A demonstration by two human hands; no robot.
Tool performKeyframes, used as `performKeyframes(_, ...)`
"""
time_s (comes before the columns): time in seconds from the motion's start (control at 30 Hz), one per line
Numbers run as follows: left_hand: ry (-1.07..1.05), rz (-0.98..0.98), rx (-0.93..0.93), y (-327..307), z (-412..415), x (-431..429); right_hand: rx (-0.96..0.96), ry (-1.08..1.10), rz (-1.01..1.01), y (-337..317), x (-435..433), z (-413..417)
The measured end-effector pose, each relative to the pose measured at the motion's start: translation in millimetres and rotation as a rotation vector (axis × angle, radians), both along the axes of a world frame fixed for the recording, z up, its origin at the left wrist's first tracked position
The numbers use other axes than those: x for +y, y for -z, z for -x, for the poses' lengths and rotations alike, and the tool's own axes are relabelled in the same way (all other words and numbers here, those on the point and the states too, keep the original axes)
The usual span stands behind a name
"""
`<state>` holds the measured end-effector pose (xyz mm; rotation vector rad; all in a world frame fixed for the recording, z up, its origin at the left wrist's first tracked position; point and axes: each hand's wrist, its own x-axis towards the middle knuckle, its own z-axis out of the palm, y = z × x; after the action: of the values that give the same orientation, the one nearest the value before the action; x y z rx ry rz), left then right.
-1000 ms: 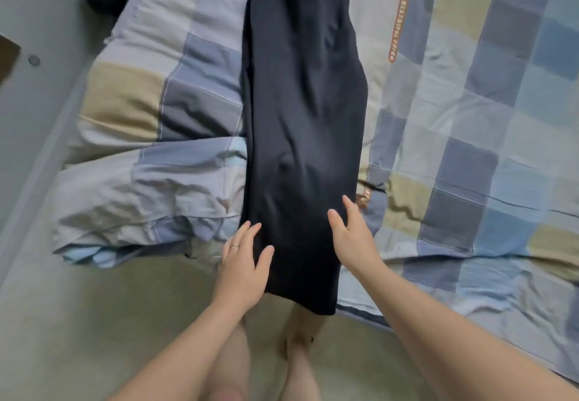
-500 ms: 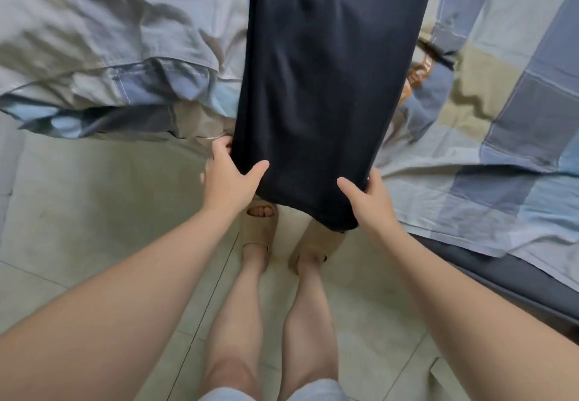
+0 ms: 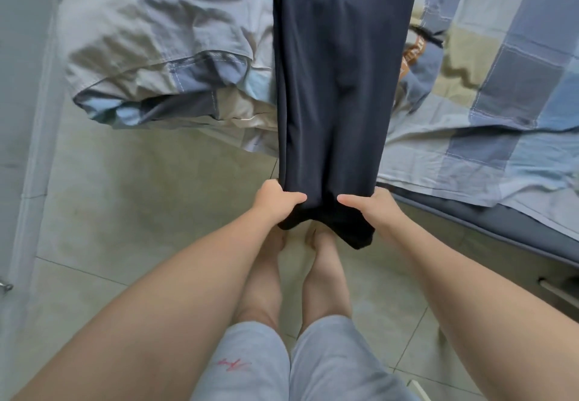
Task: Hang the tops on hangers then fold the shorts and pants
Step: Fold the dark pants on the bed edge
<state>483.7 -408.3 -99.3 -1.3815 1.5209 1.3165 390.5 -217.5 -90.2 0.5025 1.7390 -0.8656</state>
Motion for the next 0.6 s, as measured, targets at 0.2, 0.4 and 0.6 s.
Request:
performKeyframes(0.2, -0.119, -0.137, -0.074, -84, -37, -8, -0.07, 0.04, -0.094, -80, 9, -40)
performKeyframes(0.4, -0.057, -0.148, 0.039, -160, -62, -33, -0.119, 0.17, -0.015, -170, 3, -58)
performKeyframes(0.6, -0.25, -0.125, 0.122, -229, -67, -37, -0.044, 0.414, 0.136, -242, -4, -72)
